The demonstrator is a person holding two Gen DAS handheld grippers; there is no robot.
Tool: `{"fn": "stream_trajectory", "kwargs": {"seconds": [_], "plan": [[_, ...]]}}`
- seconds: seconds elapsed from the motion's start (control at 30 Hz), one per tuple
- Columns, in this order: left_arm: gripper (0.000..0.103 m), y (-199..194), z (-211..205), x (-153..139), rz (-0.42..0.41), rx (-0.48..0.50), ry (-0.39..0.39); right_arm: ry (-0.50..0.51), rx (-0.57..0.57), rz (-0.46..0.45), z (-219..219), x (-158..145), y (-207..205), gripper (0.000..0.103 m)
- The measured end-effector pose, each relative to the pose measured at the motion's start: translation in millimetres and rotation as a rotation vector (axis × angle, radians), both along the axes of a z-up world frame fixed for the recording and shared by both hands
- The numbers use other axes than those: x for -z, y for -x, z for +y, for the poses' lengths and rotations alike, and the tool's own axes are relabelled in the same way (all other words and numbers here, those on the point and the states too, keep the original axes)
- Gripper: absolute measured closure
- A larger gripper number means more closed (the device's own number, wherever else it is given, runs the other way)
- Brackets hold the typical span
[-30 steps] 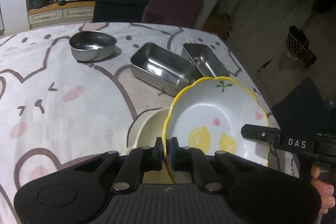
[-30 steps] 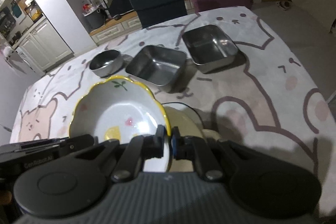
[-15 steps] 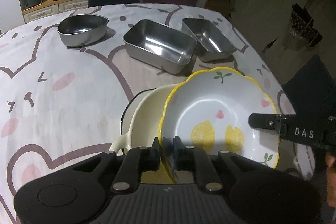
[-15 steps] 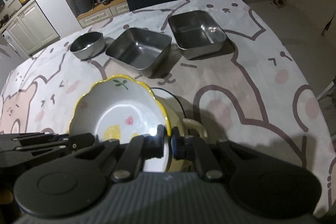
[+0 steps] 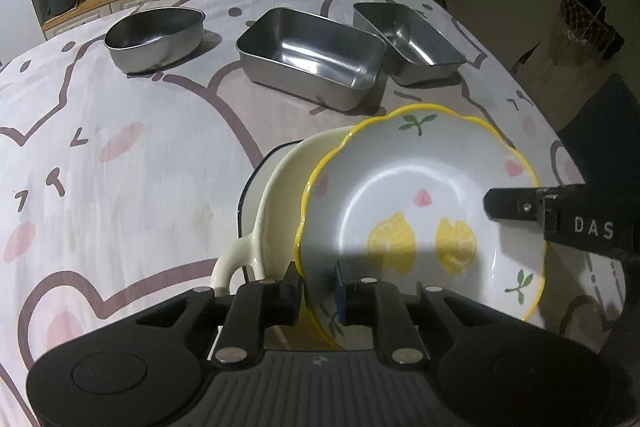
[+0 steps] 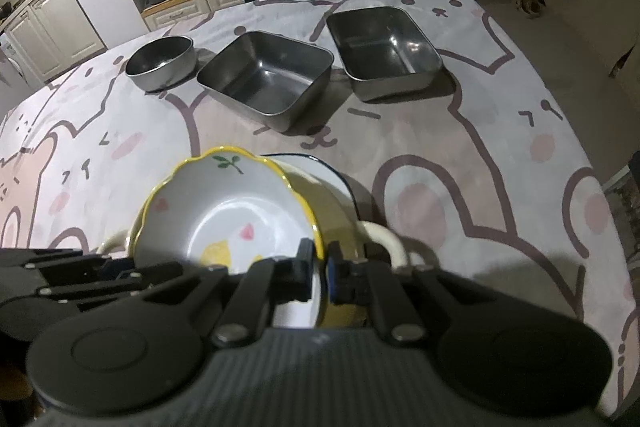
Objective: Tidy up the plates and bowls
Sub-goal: 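Lower the yellow-rimmed plate into the cream bowl with both grippers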
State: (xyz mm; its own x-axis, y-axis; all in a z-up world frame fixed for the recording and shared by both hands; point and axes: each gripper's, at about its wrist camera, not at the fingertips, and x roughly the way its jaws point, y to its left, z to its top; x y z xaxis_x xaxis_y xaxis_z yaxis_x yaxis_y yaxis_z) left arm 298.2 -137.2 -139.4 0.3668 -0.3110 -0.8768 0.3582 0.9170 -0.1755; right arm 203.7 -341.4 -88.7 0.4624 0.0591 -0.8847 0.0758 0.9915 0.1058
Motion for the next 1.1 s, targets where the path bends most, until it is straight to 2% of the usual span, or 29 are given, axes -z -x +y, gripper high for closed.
{"fn": "stream_trajectory", "kwargs": {"seconds": [0.47, 1.1], "plan": [[0.084, 1, -4, 0, -0.024, 0.042, -0.032, 0.016, -0.013, 0.008, 2, 4, -3, 0.095], [0.084, 5, 15, -7, -0.019, 0.069, 0.031, 0.045, -0.034, 0.014, 8, 7, -8, 0.095]]}}
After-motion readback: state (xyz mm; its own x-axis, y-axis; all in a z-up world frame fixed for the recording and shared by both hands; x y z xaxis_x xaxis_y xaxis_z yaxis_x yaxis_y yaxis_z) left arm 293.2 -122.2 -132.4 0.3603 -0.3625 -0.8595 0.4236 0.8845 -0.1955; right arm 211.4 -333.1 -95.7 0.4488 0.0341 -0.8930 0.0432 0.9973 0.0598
